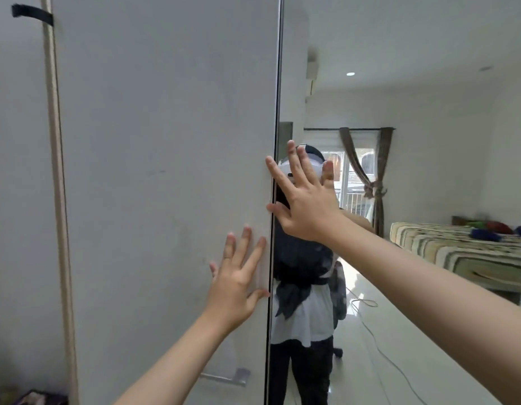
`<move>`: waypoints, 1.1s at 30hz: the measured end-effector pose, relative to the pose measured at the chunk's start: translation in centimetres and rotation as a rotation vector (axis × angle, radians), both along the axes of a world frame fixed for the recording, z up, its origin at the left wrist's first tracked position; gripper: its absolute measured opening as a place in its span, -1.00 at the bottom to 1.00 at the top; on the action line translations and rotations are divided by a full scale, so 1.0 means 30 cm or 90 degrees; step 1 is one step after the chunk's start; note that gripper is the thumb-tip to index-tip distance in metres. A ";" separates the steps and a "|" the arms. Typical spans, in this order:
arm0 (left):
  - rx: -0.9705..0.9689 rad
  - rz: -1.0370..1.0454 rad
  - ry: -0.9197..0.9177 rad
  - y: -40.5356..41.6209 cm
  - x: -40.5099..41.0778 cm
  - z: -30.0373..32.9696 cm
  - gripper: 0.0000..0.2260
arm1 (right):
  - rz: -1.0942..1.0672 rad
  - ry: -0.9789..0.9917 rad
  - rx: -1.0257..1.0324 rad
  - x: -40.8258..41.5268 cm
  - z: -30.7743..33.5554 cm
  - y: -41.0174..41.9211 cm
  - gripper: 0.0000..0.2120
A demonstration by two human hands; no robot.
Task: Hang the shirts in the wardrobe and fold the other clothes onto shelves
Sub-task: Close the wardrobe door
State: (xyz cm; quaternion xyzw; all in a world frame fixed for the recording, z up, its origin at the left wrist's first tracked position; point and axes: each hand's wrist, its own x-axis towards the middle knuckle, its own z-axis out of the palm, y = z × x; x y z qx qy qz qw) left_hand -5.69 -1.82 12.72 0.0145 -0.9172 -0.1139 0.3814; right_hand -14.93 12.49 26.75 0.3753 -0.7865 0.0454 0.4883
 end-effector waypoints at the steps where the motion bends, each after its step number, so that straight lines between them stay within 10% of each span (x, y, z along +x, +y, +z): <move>1: -0.004 0.001 0.009 -0.003 -0.016 -0.005 -0.07 | -0.005 0.001 -0.003 -0.009 -0.003 -0.006 -0.20; 18: -0.033 0.036 0.077 0.015 -0.051 -0.039 -0.07 | 0.000 -0.003 -0.056 0.016 -0.030 -0.039 -0.24; 33: 0.135 -0.376 0.025 0.657 -0.125 -0.366 -0.55 | -0.107 -0.141 -0.084 0.063 -0.619 0.699 -0.58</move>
